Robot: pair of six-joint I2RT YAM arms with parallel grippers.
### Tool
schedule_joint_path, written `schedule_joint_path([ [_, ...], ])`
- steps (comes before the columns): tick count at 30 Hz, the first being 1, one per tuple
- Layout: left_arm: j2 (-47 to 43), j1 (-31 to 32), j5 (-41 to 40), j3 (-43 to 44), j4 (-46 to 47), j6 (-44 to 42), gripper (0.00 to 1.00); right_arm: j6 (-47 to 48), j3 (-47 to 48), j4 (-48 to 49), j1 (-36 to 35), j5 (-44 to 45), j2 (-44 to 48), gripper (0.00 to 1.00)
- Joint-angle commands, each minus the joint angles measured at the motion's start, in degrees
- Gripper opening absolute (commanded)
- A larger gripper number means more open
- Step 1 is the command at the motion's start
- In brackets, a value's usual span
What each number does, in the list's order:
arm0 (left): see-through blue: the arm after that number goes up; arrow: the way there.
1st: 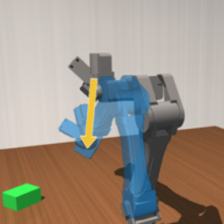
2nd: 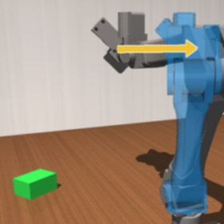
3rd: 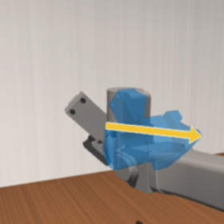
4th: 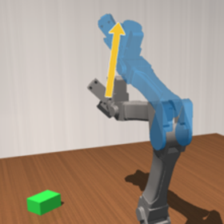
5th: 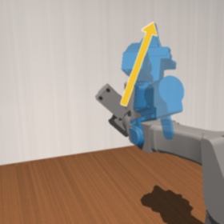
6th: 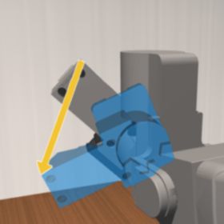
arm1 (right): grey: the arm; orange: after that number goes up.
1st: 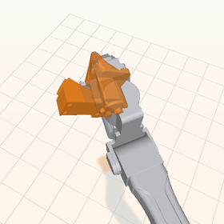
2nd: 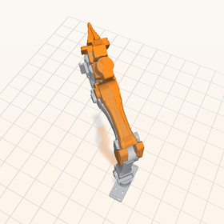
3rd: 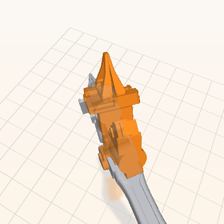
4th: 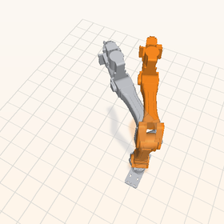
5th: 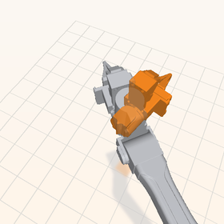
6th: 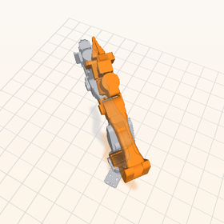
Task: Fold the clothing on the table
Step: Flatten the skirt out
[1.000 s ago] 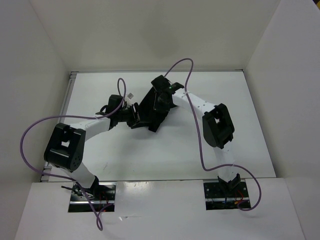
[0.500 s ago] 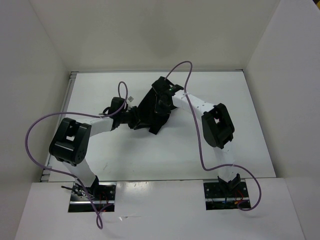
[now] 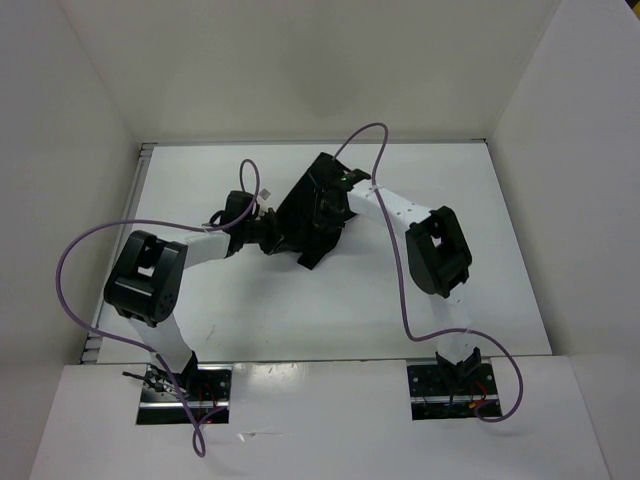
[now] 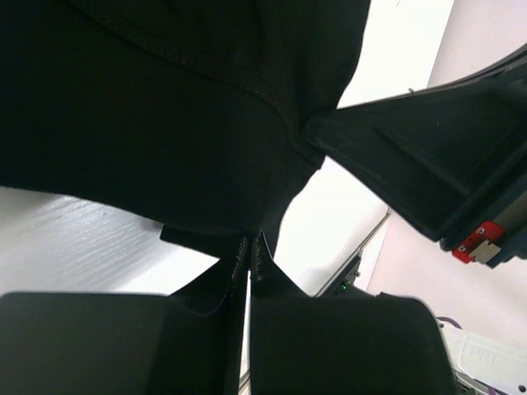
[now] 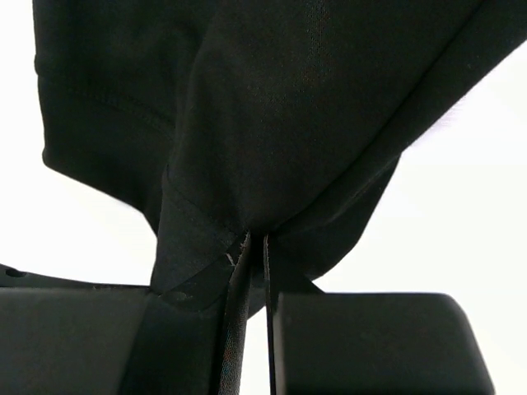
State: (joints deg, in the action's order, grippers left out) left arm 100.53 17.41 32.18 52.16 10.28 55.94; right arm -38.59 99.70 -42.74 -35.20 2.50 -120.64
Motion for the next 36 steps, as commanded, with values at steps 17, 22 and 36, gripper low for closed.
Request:
schedule_joint_path([
  [17, 1.33, 0.26, 0.68, 3.82, -1.06, -2.76, 0.09, 0.62, -0.74, -1.38, 0.92, 3.3, 8.32, 0.0],
  [22, -2.35, 0.26, 1.39, 0.67, -1.06, -4.78, 0.5, 0.62, -1.26, -0.76, 1.98, 2.77, 7.17, 0.0],
  [36, -4.21, 3.41, 2.01, -1.63, 0.87, -4.88, 0.24, 0.62, -0.74, -0.24, 1.98, 1.19, 6.03, 0.0],
])
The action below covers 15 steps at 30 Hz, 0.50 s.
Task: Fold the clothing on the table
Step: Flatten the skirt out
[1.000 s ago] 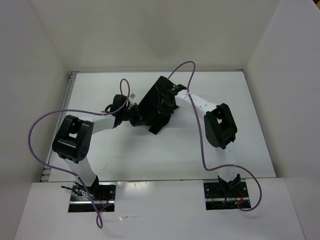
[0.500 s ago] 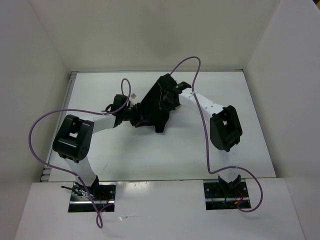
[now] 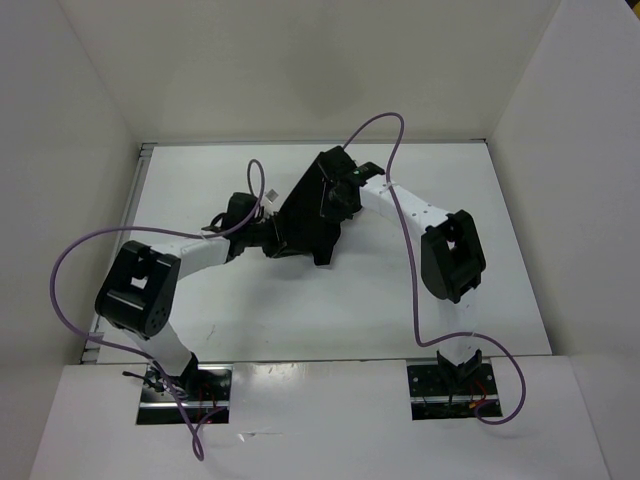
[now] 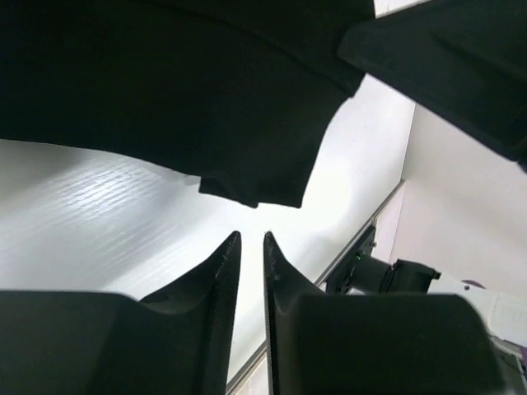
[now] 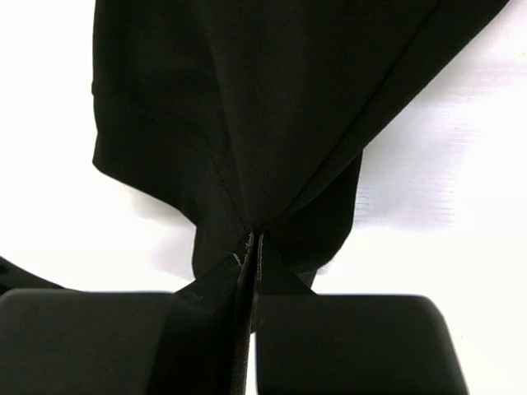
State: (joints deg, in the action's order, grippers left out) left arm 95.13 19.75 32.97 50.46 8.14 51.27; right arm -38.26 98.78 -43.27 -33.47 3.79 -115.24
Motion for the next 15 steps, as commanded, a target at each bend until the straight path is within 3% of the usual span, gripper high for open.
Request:
schedule_joint_path([
  [1, 1.2, 1.08, 1.74, 0.6, 3.02, -0.2, 0.23, -0.23, 0.18, 0.29, 0.25, -0.1, 0.63, 0.0],
  [15, 5.06, 1.7, 1.22, 0.61, 6.88, 1.55, 0.24, -0.76, 1.32, -0.76, 0.25, -2.21, 0.63, 0.0],
])
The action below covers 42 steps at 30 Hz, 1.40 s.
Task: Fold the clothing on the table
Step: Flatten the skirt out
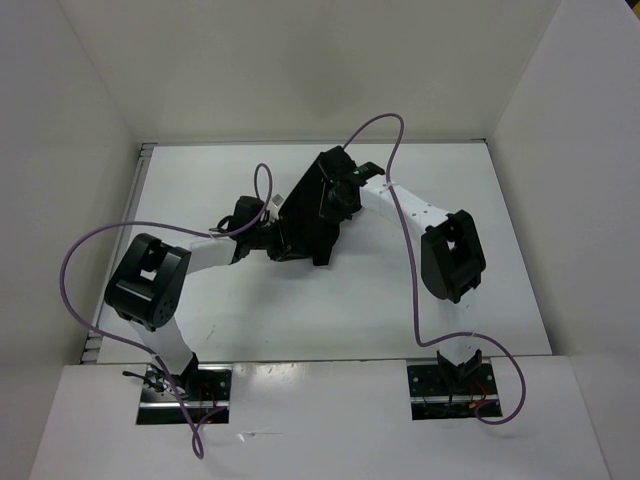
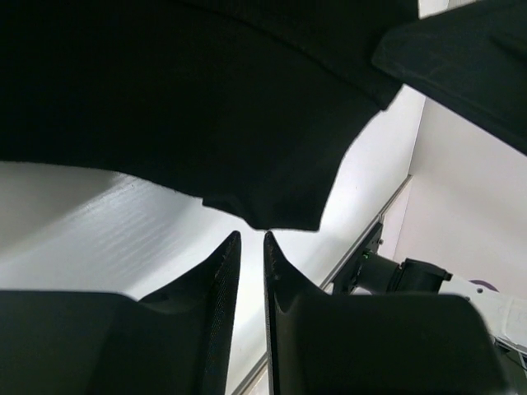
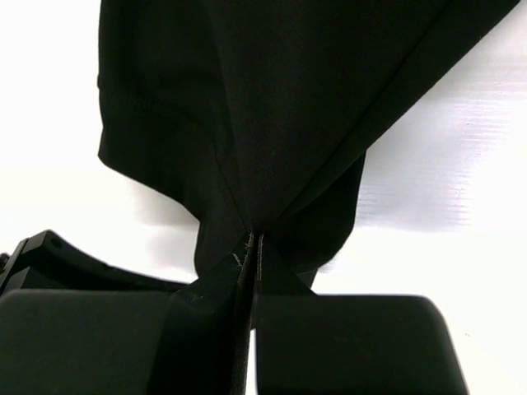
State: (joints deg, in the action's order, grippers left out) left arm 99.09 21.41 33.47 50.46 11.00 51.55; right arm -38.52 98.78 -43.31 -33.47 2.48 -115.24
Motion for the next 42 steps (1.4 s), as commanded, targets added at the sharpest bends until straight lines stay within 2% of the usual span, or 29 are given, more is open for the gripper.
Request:
schedule_joint_path([
  [1, 1.63, 0.04, 0.72, 0.61, 4.63, 1.27, 0.24, -0.5, 1.32, -0.72, 0.25, -0.9, 0.11, 0.0],
  [11, 2.25, 0.56, 1.76, 1.75, 5.96, 3.03, 0.27, 0.03, 2.38, -1.78, 0.25, -0.9, -0.51, 0.0],
  [15, 1.55, 0.56, 1.24, 1.75, 5.96, 3.03, 0.4, 0.55, 2.91, -1.78, 0.25, -0.9, -1.13, 0.0],
  [17, 1.55, 0.56, 1.24, 1.75, 6.49, 3.55, 0.44, 0.55, 2.91, -1.78, 0.25, -0.9, -1.13, 0.0],
  [23, 3.22, 0.56, 0.63, 2.28, 7.63, 4.09, 0.45, 1.08, 3.43, -2.31, 0.25, -0.9, -1.13, 0.0],
  [27, 5.76, 1.09, -0.78, 2.89, 8.68, 4.09, 0.36, 1.08, 3.43, -2.31, 0.25, -1.42, -1.13, 0.0],
  [28, 6.29, 1.09, -1.39, 2.89, 8.68, 4.09, 0.31, 1.08, 3.96, -2.31, 0.25, -1.43, -1.13, 0.0],
  [29, 6.29, 1.09, -1.39, 3.41, 8.68, 4.61, 0.21, 1.08, 3.96, -2.83, 0.25, -1.43, -1.13, 0.0],
  [33, 7.61, 1.61, -3.5, 3.42, 10.0, 5.14, 0.0, 1.6, 4.58, -2.83, 0.25, -2.57, -0.6, 0.0],
  [35, 7.61, 1.62, -4.03, 3.95, 10.53, 4.36, 0.0, 1.61, 3.96, -2.83, 0.25, -3.1, 0.01, 0.0],
  [42, 4.53, 1.62, -7.81, 3.95, 2.8, -0.91, 0.0, 2.14, 5.8, -3.36, 0.25, -3.1, 1.69, 0.0],
])
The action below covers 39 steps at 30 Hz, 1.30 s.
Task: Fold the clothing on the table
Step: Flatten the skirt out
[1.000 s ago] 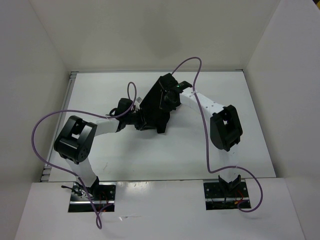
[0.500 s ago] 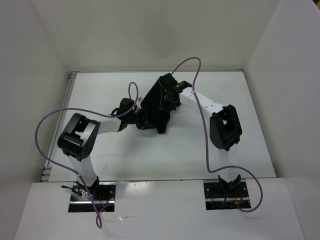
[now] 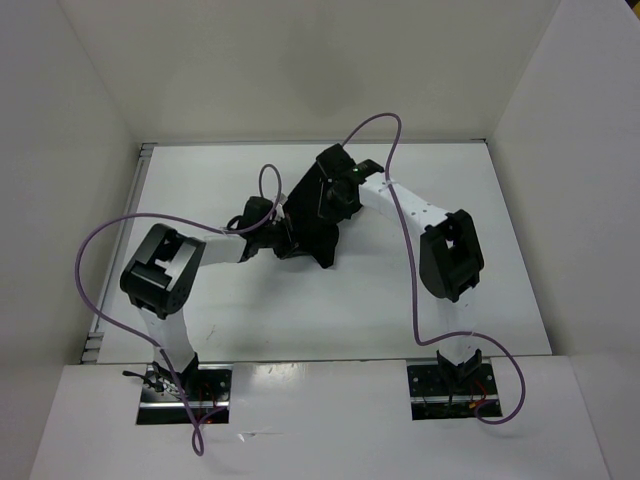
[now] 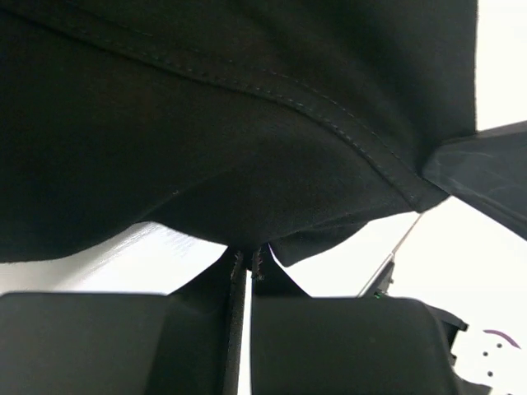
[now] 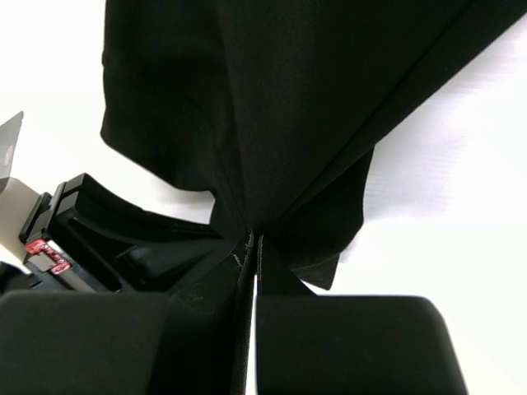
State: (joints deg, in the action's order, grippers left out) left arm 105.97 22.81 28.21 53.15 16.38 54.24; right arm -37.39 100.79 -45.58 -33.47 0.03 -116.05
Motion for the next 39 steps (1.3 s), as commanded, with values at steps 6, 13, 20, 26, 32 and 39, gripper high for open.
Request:
schedule_joint_path([
  [6, -3.49, -0.31, -3.59, -0.59, -4.52, -4.84, 0.0, 1.53, 6.08, -2.85, 0.78, -0.13, 3.55, 0.0],
  [13, -5.16, -1.89, -4.73, -1.64, -6.88, -6.51, 0.0, 2.05, 7.92, -4.43, 3.06, 0.93, 5.48, 0.0],
  [20, -5.16, -1.89, -4.74, -1.64, -7.94, -7.04, 0.0, 2.05, 7.4, -4.43, 4.12, 0.93, 8.02, 0.01],
  [26, -4.11, -2.41, -4.21, -1.11, -7.94, -8.09, 0.0, 1.53, 6.88, -4.95, 4.65, 0.93, 9.17, 0.02],
  [32, -3.58, -2.94, -3.16, -1.11, -7.94, -8.1, 0.0, 1.0, 6.35, -4.43, 5.17, 0.93, 9.17, 0.05],
  [39, -3.58, -2.94, -2.63, -1.11, -7.94, -8.1, 0.0, 0.47, 6.35, -3.9, 5.17, -0.12, 8.56, 0.12],
])
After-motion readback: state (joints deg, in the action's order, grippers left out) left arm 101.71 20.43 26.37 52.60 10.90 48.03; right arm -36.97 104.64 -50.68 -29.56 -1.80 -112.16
